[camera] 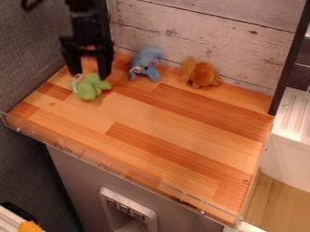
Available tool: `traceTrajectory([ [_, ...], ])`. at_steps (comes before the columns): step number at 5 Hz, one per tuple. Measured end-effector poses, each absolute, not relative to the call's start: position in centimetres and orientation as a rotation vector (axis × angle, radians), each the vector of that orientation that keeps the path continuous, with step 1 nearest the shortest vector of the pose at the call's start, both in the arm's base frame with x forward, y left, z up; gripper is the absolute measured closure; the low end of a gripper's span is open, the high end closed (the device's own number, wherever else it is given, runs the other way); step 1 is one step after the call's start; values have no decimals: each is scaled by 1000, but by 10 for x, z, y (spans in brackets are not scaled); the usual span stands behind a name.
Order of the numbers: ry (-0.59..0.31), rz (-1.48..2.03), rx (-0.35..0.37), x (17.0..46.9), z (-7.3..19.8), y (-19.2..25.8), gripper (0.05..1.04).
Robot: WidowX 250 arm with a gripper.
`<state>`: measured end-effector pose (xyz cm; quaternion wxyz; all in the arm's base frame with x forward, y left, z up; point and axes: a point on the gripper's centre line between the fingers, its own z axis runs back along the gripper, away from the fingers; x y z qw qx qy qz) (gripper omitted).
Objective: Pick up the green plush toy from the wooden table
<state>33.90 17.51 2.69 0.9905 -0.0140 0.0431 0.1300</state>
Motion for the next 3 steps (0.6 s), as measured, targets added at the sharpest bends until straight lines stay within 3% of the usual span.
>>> traceTrajectory([
  [2, 70, 298, -22, 332, 9, 171, 85],
  [3, 68, 265, -20, 333, 8, 171, 136],
])
